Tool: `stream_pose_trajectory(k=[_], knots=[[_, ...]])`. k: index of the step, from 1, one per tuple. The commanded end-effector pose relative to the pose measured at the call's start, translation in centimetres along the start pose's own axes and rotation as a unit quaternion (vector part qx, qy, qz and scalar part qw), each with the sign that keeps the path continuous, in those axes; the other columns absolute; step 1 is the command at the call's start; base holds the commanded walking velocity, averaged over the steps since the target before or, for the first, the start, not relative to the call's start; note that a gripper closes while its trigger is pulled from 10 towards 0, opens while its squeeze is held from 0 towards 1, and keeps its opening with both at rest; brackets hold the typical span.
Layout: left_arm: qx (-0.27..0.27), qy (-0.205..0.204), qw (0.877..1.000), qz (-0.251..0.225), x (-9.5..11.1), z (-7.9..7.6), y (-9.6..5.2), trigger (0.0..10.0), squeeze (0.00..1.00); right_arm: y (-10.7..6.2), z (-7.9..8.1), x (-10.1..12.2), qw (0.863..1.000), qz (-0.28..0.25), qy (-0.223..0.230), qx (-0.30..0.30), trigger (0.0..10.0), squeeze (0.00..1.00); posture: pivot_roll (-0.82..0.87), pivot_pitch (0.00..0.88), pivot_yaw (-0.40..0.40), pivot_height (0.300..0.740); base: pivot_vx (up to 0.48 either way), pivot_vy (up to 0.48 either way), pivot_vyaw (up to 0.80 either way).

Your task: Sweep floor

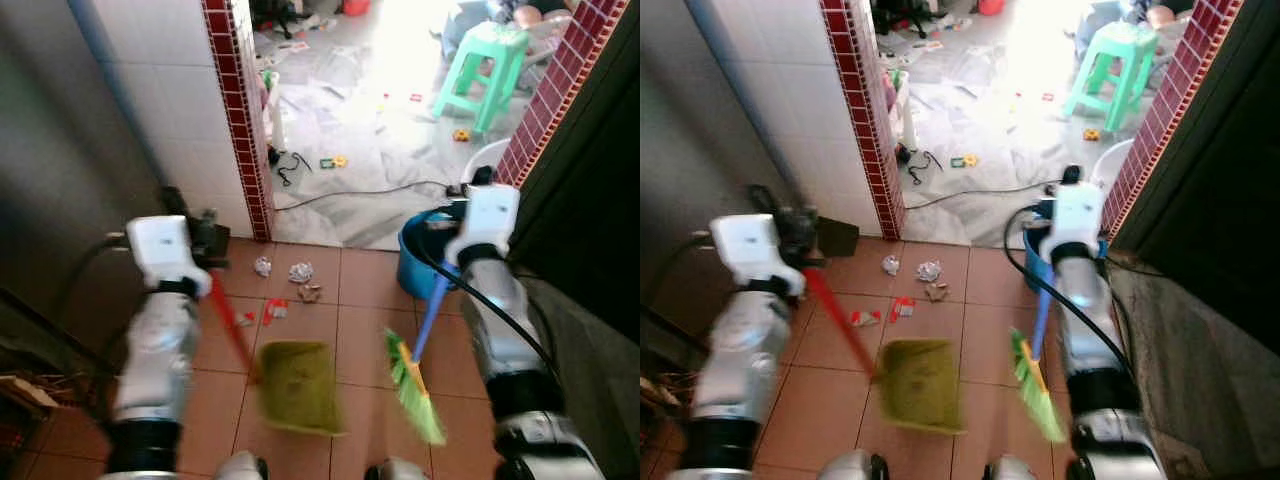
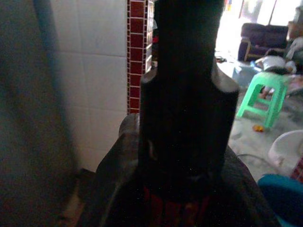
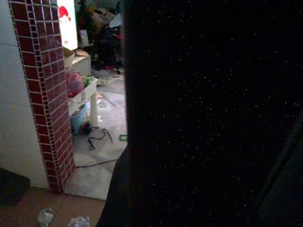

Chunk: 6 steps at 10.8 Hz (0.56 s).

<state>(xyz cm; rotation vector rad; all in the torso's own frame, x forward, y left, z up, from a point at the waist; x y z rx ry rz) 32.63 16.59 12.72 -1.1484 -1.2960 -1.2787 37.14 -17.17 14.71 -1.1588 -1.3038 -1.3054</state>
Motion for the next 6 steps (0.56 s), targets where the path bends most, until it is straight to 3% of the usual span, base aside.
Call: stream_pose_trajectory(k=[1, 2, 4, 5, 6], knots=[[0.008, -0.006, 0.999, -0.044, 2.3, 0.0, 0.5, 1.9, 0.00, 1.0, 0.4, 1.5, 1.000, -0.023, 0.002, 0.008, 10.0, 0.00, -0.07, 0.000, 0.003, 0.740, 0.000, 0.000, 0.00], [0.010, -0.005, 0.999, -0.052, 2.8, -0.2, 0.2, 3.5, 0.00, 1.5, 0.3, 2.3, 1.000, -0.030, 0.001, 0.008, 10.0, 0.00, -0.07, 0.000, -0.008, 0.740, 0.000, 0.000, 0.00], [0.010, 0.000, 1.000, -0.008, 1.1, 0.2, -3.2, 3.2, 0.00, 0.7, 1.0, 2.2, 0.999, -0.021, 0.011, 0.028, 10.0, 0.00, -0.05, 0.072, -0.013, 0.740, 0.000, 0.000, 0.00], [0.022, 0.001, 0.999, 0.031, -1.9, 0.7, -5.5, 2.7, 0.00, -1.2, 0.5, 0.1, 0.999, -0.010, -0.018, 0.034, 10.0, 0.00, -0.04, 0.000, -0.039, 0.740, 0.000, 0.000, 0.00], [0.049, -0.011, 0.998, 0.033, -1.6, 1.4, -4.5, 2.1, 0.00, -0.7, -0.4, 0.2, 1.000, 0.000, -0.011, 0.019, 10.0, 0.00, -0.05, 0.003, -0.023, 0.740, 0.000, 0.000, 0.00]])
Point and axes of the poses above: a point about 5 cm out from each wrist's last joint towards the gripper, its own y axis pointing out of the wrist towards the gripper, its own x axis along the axis of the wrist's last joint, z = x × y, the point moved 3 cm from there along y, pointing out of the wrist towards the gripper, and after that the axes turned 6 degrees about y, right-handed, at the moved point
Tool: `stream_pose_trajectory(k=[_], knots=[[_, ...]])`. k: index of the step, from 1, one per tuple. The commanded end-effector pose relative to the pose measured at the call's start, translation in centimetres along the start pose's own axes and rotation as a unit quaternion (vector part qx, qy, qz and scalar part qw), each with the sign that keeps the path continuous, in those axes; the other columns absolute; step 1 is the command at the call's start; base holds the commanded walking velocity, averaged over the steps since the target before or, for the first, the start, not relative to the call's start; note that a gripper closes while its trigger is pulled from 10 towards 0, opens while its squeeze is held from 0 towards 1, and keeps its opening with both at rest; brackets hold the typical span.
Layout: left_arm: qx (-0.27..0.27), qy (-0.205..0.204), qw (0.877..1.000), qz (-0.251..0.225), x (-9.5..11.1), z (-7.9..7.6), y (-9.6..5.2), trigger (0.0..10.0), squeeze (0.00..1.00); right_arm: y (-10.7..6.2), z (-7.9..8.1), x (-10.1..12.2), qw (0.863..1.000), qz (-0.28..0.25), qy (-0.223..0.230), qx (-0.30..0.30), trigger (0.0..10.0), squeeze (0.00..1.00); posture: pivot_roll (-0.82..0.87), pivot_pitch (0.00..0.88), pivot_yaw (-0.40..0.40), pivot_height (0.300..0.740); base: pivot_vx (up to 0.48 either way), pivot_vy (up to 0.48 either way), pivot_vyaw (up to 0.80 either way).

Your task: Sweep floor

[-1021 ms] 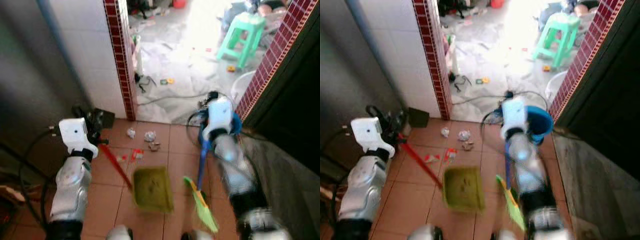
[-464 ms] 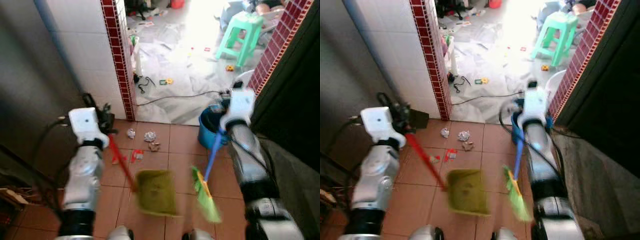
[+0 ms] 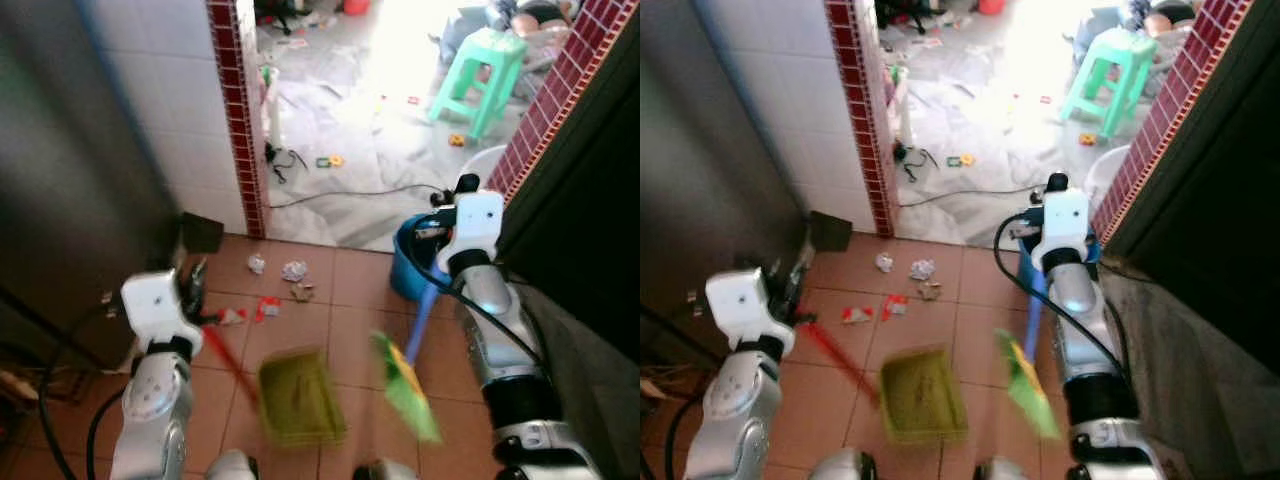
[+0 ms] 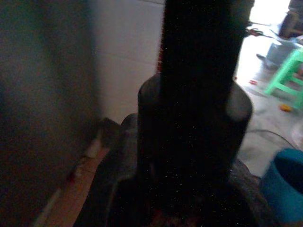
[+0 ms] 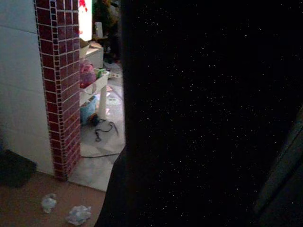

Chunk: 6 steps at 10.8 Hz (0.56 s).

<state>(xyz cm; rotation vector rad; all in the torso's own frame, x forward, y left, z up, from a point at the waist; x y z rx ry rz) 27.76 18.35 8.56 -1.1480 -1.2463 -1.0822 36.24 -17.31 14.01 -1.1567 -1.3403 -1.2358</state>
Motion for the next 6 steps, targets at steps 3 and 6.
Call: stream_pose_trajectory(k=[3, 6], knots=[[-0.030, -0.024, 0.993, -0.110, 7.0, -1.5, 2.6, 2.4, 0.00, 3.0, 0.4, 4.1, 0.999, -0.050, 0.021, -0.009, 10.0, 0.00, -0.01, 0.000, -0.056, 0.740, 0.000, 0.000, 0.00], [-0.061, 0.008, 0.991, -0.115, 6.3, -2.7, 4.2, 2.0, 0.00, 2.2, 0.4, 1.2, 0.998, -0.022, 0.045, -0.040, 10.0, 0.00, -0.01, 0.000, -0.023, 0.740, 0.000, 0.000, 0.00]])
Point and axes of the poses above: a point about 5 cm out from each wrist's last joint towards the gripper, its own y axis pointing out of the wrist towards the gripper, its own x axis along the axis of the wrist's last joint, z = x × y, the point moved 3 cm from there along y, pointing out of the wrist towards the gripper, and after that the axes turned 6 degrees about y, right-handed, at the moved point
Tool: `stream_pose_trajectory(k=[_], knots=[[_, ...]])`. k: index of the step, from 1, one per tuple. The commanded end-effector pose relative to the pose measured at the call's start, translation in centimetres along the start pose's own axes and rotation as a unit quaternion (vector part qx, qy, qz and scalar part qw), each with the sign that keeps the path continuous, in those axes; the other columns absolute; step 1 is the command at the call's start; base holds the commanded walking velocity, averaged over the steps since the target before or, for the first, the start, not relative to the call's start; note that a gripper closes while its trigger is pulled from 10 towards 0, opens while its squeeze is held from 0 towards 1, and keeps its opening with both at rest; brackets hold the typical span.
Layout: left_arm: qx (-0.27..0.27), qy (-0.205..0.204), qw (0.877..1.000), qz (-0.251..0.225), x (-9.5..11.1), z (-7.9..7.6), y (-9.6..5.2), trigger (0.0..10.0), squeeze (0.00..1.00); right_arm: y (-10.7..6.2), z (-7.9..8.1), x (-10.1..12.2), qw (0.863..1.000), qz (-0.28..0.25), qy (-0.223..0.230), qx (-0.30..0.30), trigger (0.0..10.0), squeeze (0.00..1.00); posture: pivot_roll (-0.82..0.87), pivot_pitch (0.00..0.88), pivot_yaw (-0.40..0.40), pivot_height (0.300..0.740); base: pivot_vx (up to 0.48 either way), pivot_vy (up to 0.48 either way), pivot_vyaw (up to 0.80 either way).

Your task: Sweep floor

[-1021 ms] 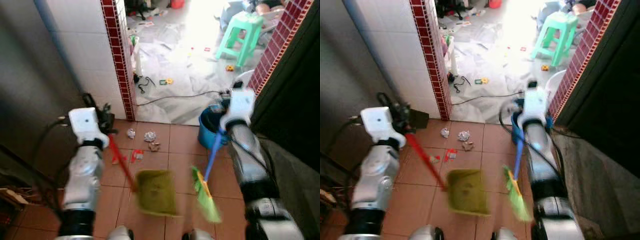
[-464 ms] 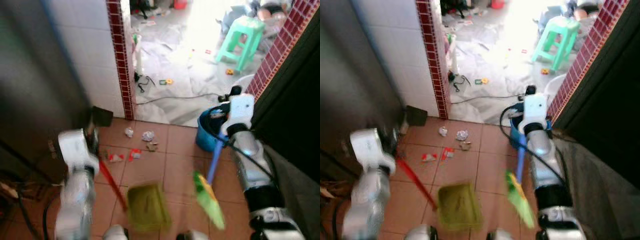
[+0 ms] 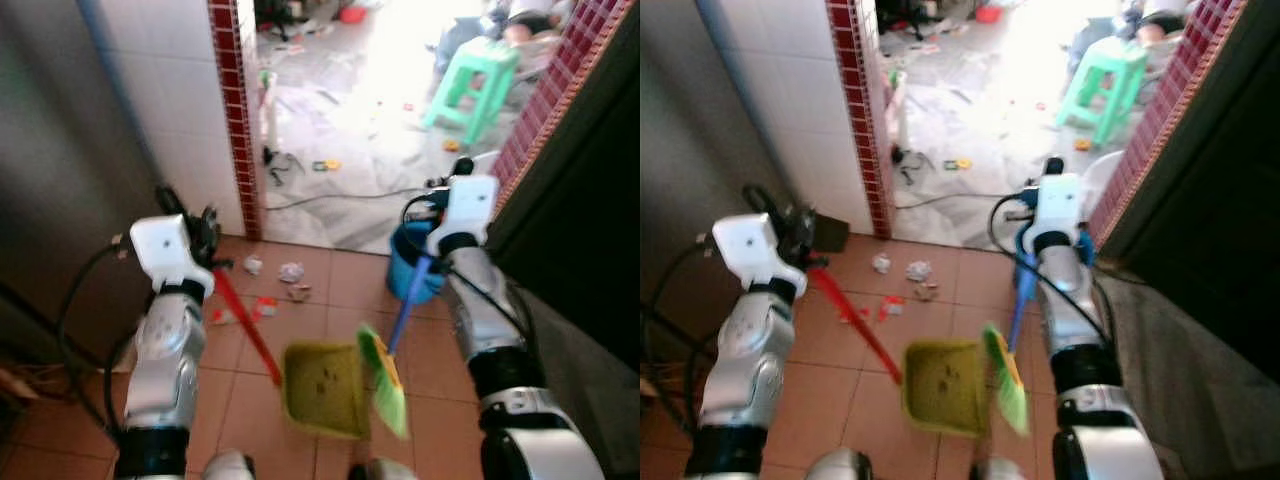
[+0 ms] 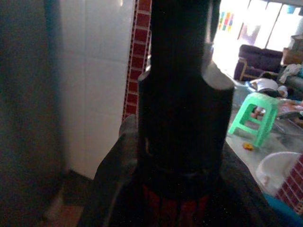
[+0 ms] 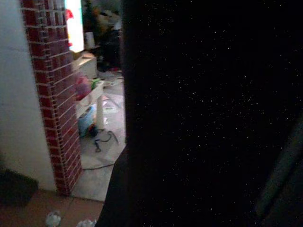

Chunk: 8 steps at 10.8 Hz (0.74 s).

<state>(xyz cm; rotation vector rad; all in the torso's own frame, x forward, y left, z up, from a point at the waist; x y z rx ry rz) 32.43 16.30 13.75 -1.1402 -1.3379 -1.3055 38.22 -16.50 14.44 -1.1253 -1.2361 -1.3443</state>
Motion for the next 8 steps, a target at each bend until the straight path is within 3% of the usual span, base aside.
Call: stream_pose_trajectory(k=[1, 2, 3, 4, 5, 6, 7, 8], knots=[[0.003, 0.029, 0.999, -0.025, 0.9, 0.5, 0.4, 2.1, 0.00, 0.5, -0.1, 0.5, 1.000, -0.012, -0.005, -0.012, 10.0, 0.00, 0.00, 0.000, -0.037, 0.740, 0.000, 0.000, 0.00], [0.007, 0.049, 0.998, -0.027, 0.6, 1.2, -0.3, 2.3, 0.00, 0.3, 0.8, 1.6, 0.999, -0.041, -0.029, 0.005, 10.0, 0.00, 0.00, 0.000, -0.038, 0.740, 0.000, 0.000, 0.00], [0.023, 0.038, 0.999, -0.009, 0.0, 1.9, -0.9, 2.2, 0.00, 0.4, 1.1, 1.7, 0.999, -0.036, -0.023, 0.011, 10.0, 0.00, -0.01, 0.000, -0.028, 0.740, 0.000, 0.000, 0.00], [0.010, 0.045, 0.999, -0.002, -0.6, 1.7, -2.2, 1.8, 0.00, -0.3, 0.9, 1.8, 0.998, -0.046, -0.040, 0.028, 10.0, 0.00, 0.00, 0.000, -0.020, 0.740, 0.000, 0.000, 0.00], [0.019, 0.036, 0.999, 0.030, -2.5, 2.2, -2.9, 1.2, 0.00, -1.0, -1.0, 0.3, 0.999, -0.022, -0.047, 0.008, 10.0, 0.00, -0.02, 0.000, -0.005, 0.740, 0.000, 0.000, 0.00], [0.016, 0.032, 0.999, 0.010, -1.6, 1.8, -1.7, 0.7, 0.00, -0.7, -2.1, 0.5, 0.998, -0.024, -0.058, -0.001, 10.0, 0.00, -0.02, 0.000, -0.002, 0.740, 0.000, 0.000, 0.00], [0.001, 0.044, 0.998, -0.051, 1.8, 1.0, 0.6, 1.0, 0.00, 0.4, -3.0, 3.0, 0.996, -0.057, -0.071, -0.011, 10.0, 0.00, -0.03, 0.000, -0.019, 0.740, 0.000, 0.000, 0.00], [0.020, 0.018, 0.998, -0.064, 3.3, 1.4, 2.5, 1.5, 0.00, 2.2, -2.8, 5.1, 0.995, -0.074, -0.068, -0.011, 10.0, 0.00, -0.04, 0.000, -0.026, 0.740, 0.000, 0.000, 0.00]])
Point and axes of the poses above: a point about 5 cm out from each wrist's last joint towards the gripper, its own y axis pointing out of the wrist towards the gripper, its own x axis along the axis of the wrist's last joint, z = x × y, the point moved 3 cm from there along y, pointing out of the wrist towards the gripper, and after that the axes turned 6 degrees about y, right-handed, at the moved point
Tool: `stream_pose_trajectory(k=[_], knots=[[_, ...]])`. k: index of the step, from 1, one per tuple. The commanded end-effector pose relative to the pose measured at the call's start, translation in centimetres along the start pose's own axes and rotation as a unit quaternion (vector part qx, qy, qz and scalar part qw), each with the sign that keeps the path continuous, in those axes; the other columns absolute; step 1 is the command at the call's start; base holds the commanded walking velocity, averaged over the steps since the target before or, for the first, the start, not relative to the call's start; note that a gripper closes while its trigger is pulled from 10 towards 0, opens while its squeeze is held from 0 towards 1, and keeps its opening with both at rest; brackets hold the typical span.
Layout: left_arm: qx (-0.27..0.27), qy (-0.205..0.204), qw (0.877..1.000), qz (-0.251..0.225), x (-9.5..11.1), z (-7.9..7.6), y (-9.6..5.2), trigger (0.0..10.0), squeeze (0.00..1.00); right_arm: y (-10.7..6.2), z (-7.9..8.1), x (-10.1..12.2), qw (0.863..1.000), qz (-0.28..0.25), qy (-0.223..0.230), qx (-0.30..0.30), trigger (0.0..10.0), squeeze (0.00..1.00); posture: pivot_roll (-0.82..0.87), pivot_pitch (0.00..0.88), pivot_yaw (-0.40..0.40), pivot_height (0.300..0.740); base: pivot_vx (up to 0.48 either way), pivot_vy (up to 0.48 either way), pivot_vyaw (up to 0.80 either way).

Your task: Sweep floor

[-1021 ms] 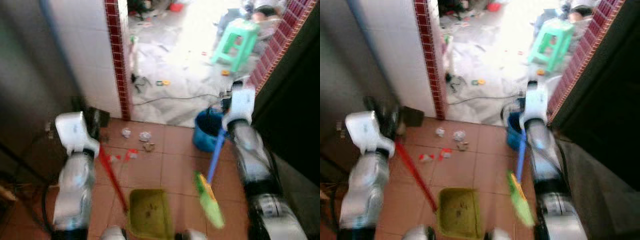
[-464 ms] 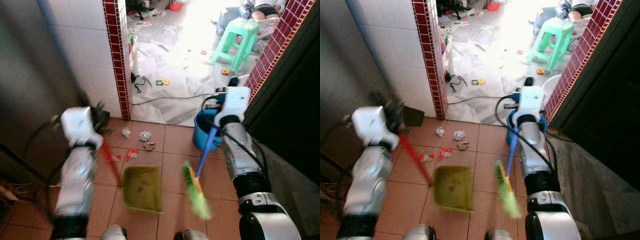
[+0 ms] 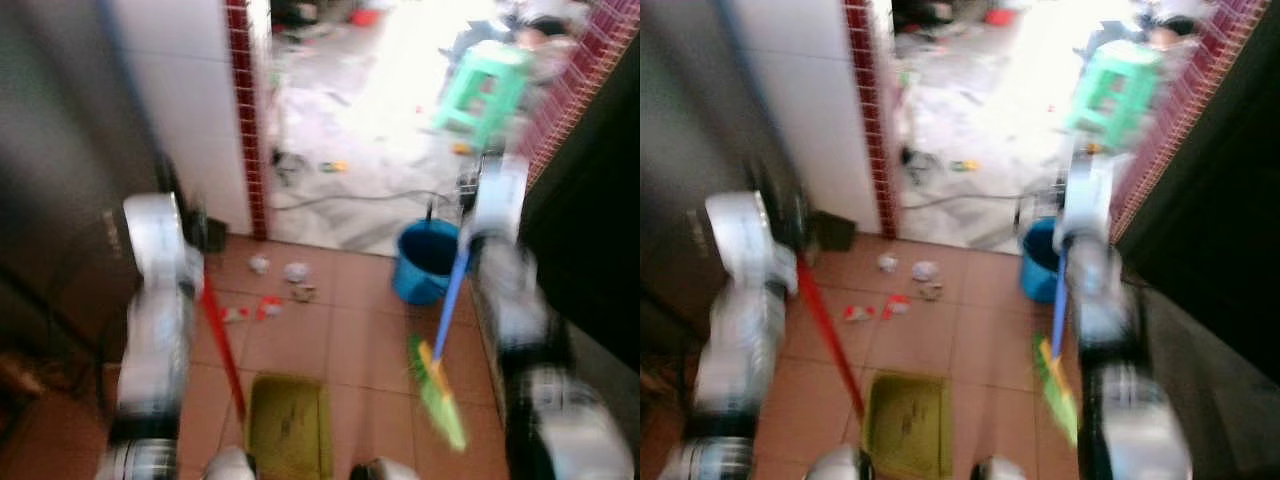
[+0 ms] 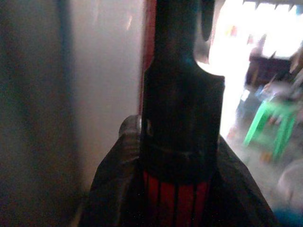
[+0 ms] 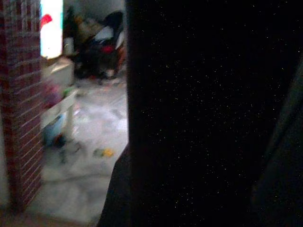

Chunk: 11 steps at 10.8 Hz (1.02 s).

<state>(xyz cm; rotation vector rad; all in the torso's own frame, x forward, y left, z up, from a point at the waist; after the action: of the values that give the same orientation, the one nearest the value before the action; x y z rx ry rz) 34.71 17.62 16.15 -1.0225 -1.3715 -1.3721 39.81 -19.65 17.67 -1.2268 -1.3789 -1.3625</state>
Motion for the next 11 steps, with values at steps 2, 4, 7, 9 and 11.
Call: stream_pose_trajectory(k=[2, 4, 7, 9, 11], knots=[[0.008, -0.010, 1.000, -0.016, 0.0, 0.1, -0.1, 2.3, 0.00, -0.9, -0.2, 0.1, 0.999, -0.023, 0.037, -0.028, 10.0, 0.00, -0.07, 0.000, -0.002, 0.740, 0.000, 0.000, 0.00], [-0.011, 0.000, 1.000, 0.010, -1.3, -1.3, 0.1, 7.4, 0.00, -1.4, 0.2, -1.5, 0.998, 0.004, 0.059, -0.037, 10.0, 0.00, -0.07, 0.000, -0.001, 0.740, 0.000, 0.000, 0.00], [-0.043, 0.058, 0.997, 0.026, -2.7, -1.5, -1.4, 10.0, 0.00, -3.4, 0.5, -2.9, 0.998, 0.013, 0.052, -0.027, 10.0, 0.00, -0.06, 0.000, 0.012, 0.740, 0.000, 0.000, 0.00], [-0.050, 0.070, 0.995, 0.043, -3.8, -1.0, -3.5, 10.0, 0.00, -4.9, 1.0, -3.9, 0.997, 0.029, 0.064, -0.028, 10.0, 0.00, -0.05, 0.000, 0.016, 0.740, 0.000, 0.000, 0.00], [-0.041, 0.072, 0.995, 0.053, -3.5, -0.9, -5.8, 10.0, 0.00, -6.1, 2.2, -4.1, 0.996, 0.042, 0.079, -0.010, 10.0, 0.00, -0.02, 0.000, 0.004, 0.740, 0.000, 0.000, 0.00]])
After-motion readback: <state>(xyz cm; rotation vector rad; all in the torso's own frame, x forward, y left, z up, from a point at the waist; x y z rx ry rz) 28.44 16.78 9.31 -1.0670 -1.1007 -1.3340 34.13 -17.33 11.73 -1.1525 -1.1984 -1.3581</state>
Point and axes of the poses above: a point about 5 cm out from each wrist's last joint towards the gripper, its own y axis pointing out of the wrist towards the gripper, its own x axis along the axis of the wrist's last joint, z = x × y, the point moved 3 cm from there along y, pointing out of the wrist towards the gripper, and after that the axes turned 6 degrees about y, right-handed, at the moved point
